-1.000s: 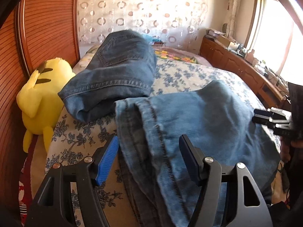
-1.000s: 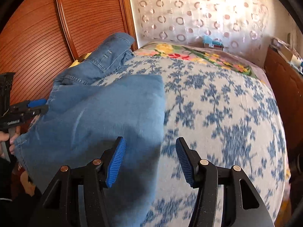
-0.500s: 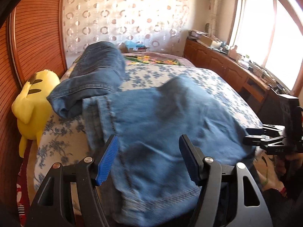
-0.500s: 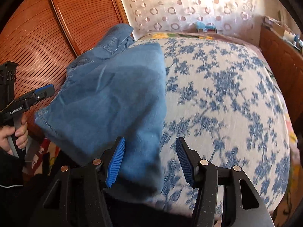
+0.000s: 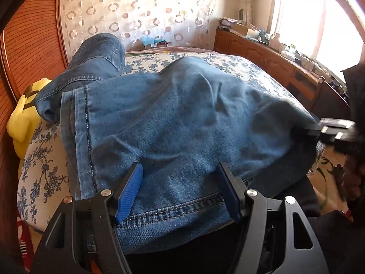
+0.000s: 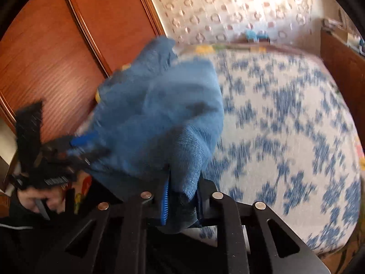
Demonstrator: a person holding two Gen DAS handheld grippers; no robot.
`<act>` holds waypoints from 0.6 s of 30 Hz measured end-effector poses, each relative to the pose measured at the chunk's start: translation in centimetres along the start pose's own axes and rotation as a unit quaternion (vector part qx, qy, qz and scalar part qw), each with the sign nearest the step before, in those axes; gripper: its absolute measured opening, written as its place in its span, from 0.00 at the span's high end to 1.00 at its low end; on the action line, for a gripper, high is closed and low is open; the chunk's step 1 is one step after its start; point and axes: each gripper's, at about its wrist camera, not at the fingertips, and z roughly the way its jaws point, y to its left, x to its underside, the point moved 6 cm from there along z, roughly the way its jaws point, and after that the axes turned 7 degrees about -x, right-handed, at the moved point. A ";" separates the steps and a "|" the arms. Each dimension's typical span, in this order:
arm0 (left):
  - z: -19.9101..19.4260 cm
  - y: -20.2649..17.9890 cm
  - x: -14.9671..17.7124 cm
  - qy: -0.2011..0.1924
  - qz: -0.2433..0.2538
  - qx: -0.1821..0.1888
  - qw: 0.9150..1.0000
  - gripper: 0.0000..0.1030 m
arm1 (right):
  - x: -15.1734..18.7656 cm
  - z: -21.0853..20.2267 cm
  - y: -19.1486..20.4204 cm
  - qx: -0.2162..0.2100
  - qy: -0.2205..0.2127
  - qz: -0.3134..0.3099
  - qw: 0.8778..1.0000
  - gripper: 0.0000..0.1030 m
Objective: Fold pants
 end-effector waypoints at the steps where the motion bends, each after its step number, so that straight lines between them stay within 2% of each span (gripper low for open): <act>1: 0.0 0.1 0.0 0.002 -0.003 0.003 1.000 0.35 | -0.6 -0.4 0.4 -0.002 -0.011 -0.004 1.000 0.83; 4: -0.6 0.6 0.0 0.002 -0.011 0.009 1.000 0.35 | -2.5 -1.2 2.0 -0.008 -0.037 -0.024 0.999 0.84; 8: -3.0 3.2 -0.4 -0.016 -0.037 0.009 0.999 0.35 | -4.5 -1.8 4.5 -0.022 -0.066 -0.057 0.996 0.84; 14: -6.8 9.7 -0.9 -0.053 -0.081 -0.043 0.994 0.35 | -7.4 -0.5 9.6 -0.060 -0.084 -0.110 0.989 0.85; 18: -8.5 13.9 -0.4 -0.066 -0.110 -0.073 0.989 0.35 | -8.2 1.7 13.5 -0.099 -0.076 -0.145 0.982 0.85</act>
